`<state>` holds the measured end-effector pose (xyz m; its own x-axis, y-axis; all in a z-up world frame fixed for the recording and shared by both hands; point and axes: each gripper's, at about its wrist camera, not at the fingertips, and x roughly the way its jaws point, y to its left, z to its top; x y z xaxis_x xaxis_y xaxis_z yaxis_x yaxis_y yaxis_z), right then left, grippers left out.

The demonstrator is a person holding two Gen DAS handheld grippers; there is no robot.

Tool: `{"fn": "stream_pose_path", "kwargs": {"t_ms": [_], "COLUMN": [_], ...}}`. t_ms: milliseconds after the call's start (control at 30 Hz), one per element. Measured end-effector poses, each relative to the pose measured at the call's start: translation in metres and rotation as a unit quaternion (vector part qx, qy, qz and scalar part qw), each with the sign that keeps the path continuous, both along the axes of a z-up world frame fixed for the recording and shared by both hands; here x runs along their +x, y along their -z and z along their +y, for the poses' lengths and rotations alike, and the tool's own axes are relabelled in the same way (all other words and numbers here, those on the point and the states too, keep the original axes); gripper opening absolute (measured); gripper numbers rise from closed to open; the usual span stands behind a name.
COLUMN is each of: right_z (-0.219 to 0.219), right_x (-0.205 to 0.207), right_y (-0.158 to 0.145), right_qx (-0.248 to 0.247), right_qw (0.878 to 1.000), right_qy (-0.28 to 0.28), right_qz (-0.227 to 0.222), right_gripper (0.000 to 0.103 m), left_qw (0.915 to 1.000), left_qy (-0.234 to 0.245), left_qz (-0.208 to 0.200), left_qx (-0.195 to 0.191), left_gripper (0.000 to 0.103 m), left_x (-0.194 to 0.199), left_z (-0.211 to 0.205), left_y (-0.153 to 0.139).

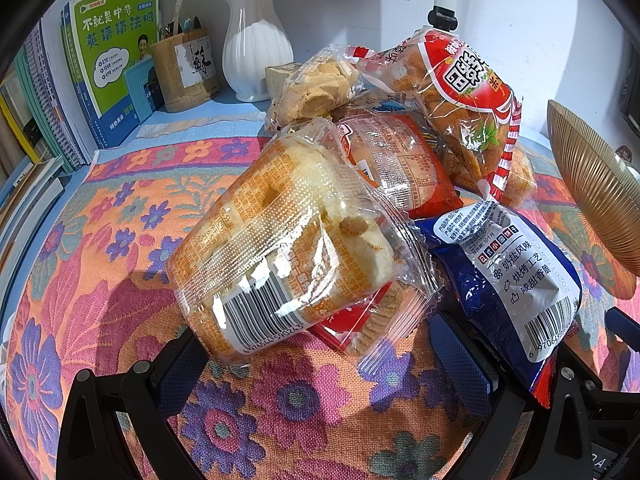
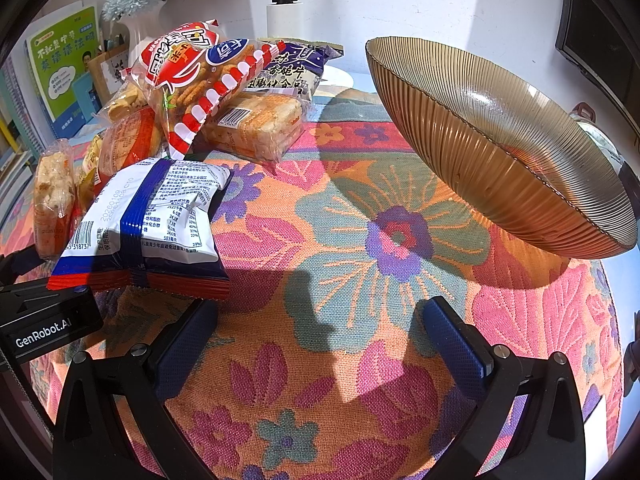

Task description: Organize snacks

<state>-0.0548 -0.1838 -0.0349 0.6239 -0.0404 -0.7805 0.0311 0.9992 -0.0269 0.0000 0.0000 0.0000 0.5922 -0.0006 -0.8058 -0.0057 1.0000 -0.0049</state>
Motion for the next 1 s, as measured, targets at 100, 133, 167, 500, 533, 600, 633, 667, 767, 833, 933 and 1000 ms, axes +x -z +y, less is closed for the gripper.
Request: {"fn": "stream_pose_path", "kwargs": {"t_ms": [100, 133, 167, 500, 533, 600, 633, 667, 767, 833, 933, 1000], "right_z": [0.0, 0.0, 0.0, 0.0, 0.0, 0.0001, -0.0001, -0.0002, 0.0, 0.0, 0.0024, 0.0013], "right_x": [0.0, 0.0, 0.0, 0.0, 0.0, 0.0, 0.0, -0.0001, 0.0, 0.0, 0.0029, 0.0025], "right_y": [0.0, 0.0, 0.0, 0.0, 0.0, -0.0001, 0.0001, 0.0001, 0.0001, 0.0, -0.0001, 0.001], "right_qx": [0.0, 0.0, 0.0, 0.0, 0.0, 0.0, 0.0, 0.0, 0.0, 0.0, -0.008, -0.006], "right_qw": [1.0, 1.0, 1.0, 1.0, 1.0, 1.0, 1.0, 1.0, 1.0, 1.0, 1.0, 1.0], "right_qy": [0.0, 0.0, 0.0, 0.0, 0.0, 0.0, 0.0, 0.0, 0.0, 0.0, 0.005, 0.006], "right_qz": [0.0, 0.0, 0.0, 0.0, 0.0, 0.0, 0.0, 0.0, 0.0, 0.0, 0.001, 0.001], "right_gripper": [0.103, 0.103, 0.103, 0.103, 0.103, 0.103, 0.103, 0.103, 0.103, 0.103, 0.103, 0.103], "left_qw": [1.0, 1.0, 1.0, 1.0, 1.0, 1.0, 1.0, 1.0, 1.0, 1.0, 1.0, 1.0], "left_qy": [0.0, 0.0, 0.0, 0.0, 0.0, 0.0, 0.0, 0.0, 0.0, 0.0, 0.0, 0.001], "left_qz": [0.0, 0.0, 0.0, 0.0, 0.0, 0.0, 0.0, 0.0, 0.0, 0.0, 0.0, 0.001], "left_qx": [0.0, 0.0, 0.0, 0.0, 0.0, 0.0, 0.0, 0.0, 0.0, 0.0, 0.0, 0.0], "left_gripper": [0.103, 0.103, 0.103, 0.103, 0.103, 0.103, 0.103, 0.103, 0.103, 0.103, 0.103, 0.103], "left_x": [0.0, 0.0, 0.0, 0.0, 0.0, 0.0, 0.0, 0.0, 0.0, 0.0, 0.0, -0.0001], "left_z": [0.0, 0.0, 0.0, 0.0, 0.0, 0.0, 0.0, 0.0, -0.0001, 0.0001, 0.0, 0.0], "left_y": [0.0, 0.0, 0.0, -0.0001, 0.0001, 0.0001, -0.0001, 0.0, 0.0, 0.0, 0.0, 0.0]}}
